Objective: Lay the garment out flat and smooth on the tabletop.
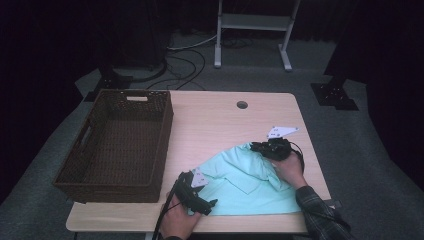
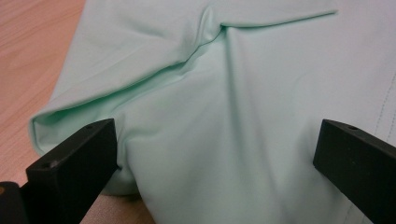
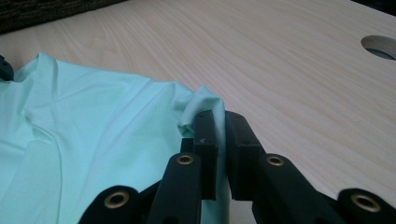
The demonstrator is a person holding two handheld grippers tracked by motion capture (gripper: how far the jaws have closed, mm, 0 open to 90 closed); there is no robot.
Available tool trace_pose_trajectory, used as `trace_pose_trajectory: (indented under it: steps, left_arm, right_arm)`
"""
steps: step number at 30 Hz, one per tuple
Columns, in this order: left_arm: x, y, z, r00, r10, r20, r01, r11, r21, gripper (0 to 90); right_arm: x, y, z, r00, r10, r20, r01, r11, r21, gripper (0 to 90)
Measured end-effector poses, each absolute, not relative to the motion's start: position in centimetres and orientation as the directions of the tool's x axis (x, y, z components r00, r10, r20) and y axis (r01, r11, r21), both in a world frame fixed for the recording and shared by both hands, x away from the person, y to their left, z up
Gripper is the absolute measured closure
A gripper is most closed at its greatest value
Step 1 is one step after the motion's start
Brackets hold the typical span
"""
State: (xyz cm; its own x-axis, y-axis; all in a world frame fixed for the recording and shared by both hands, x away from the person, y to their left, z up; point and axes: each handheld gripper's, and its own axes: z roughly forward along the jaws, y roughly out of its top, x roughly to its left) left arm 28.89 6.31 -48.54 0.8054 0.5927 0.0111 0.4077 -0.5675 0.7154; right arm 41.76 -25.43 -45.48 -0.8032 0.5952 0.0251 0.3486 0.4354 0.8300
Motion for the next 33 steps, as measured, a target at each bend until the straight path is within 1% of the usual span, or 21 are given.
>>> trace_pose_trajectory:
  steps: [12,27,31,32,33]
  left_arm:
    - [28.9,6.3,-48.5,0.804,0.594,0.011,0.409,-0.567,0.715,0.0]
    - [28.9,6.3,-48.6,0.804,0.594,0.011,0.409,-0.567,0.715,0.0]
    - [28.9,6.2,-48.6,0.801,0.599,0.011,0.412,-0.564,0.716,0.0]
    - [28.9,6.2,-48.6,0.801,0.599,0.011,0.413,-0.564,0.716,0.0]
    - [28.9,6.2,-48.6,0.8,0.599,0.01,0.413,-0.563,0.716,0.0]
  right_arm:
    - [42.9,-25.8,-45.7,-0.793,0.609,0.018,0.363,0.449,0.816,83.8]
    - [46.0,-25.7,-46.0,-0.782,0.623,-0.003,0.395,0.499,0.772,83.7]
    - [46.6,-25.7,-46.3,-0.774,0.634,0.004,0.411,0.496,0.765,83.5]
    - [46.7,-25.6,-46.4,-0.774,0.633,0.004,0.412,0.498,0.763,83.3]
    - [46.8,-25.6,-46.5,-0.775,0.632,0.005,0.411,0.498,0.763,81.0]
